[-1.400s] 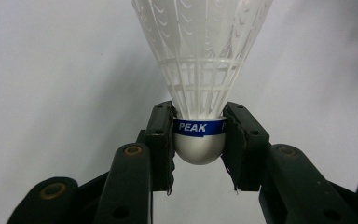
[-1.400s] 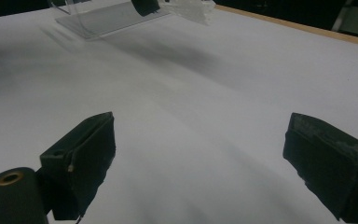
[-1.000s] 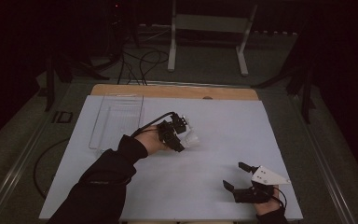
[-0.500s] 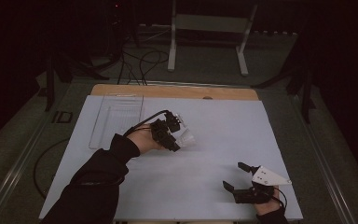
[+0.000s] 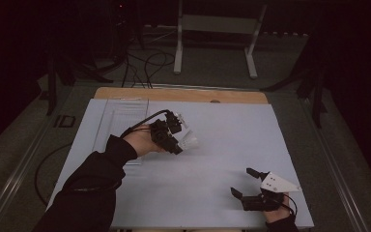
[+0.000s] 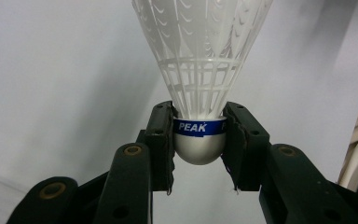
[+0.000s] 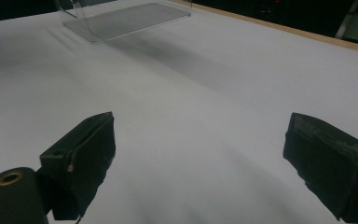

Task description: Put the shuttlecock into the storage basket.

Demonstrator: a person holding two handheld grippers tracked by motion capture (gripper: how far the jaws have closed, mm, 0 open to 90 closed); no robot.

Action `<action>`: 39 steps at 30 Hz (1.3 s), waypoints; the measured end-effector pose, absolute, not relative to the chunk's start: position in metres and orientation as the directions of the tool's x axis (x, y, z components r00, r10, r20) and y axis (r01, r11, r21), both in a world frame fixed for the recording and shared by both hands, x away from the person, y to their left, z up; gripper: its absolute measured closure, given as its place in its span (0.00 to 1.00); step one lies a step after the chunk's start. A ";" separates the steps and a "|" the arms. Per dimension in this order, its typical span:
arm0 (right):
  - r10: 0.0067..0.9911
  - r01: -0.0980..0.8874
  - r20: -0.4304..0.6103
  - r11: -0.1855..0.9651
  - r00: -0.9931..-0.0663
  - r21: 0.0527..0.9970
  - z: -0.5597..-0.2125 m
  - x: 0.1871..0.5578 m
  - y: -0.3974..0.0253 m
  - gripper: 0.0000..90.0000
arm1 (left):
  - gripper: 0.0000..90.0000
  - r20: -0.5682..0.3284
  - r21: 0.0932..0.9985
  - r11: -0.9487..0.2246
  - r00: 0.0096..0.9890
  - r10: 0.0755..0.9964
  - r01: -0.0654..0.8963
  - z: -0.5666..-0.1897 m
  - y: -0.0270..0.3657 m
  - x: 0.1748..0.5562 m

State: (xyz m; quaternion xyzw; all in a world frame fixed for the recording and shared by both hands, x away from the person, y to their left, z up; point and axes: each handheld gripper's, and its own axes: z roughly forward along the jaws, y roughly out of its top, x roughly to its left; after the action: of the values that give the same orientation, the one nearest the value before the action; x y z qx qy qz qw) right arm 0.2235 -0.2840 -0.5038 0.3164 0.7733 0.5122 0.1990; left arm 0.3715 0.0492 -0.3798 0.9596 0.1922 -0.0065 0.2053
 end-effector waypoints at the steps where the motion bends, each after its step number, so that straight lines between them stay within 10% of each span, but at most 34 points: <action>1: 0.694 0.284 0.015 0.275 -0.719 0.918 -0.504 0.223 -0.284 0.10 | 0.73 -0.093 0.395 -0.838 0.924 0.371 0.377 -0.379 0.050 0.371; 39: 0.691 0.287 0.016 0.280 -0.723 0.916 -0.505 0.224 -0.283 0.10 | 0.73 -0.087 0.453 -0.779 0.892 0.444 0.433 -0.340 0.101 0.376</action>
State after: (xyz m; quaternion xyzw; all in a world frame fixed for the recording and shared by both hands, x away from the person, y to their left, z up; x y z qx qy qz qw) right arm 0.2245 -0.2827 -0.5053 0.3154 0.7751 0.5105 0.1977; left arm 0.3756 0.1012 -0.3402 0.9431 0.2325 0.0122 0.2373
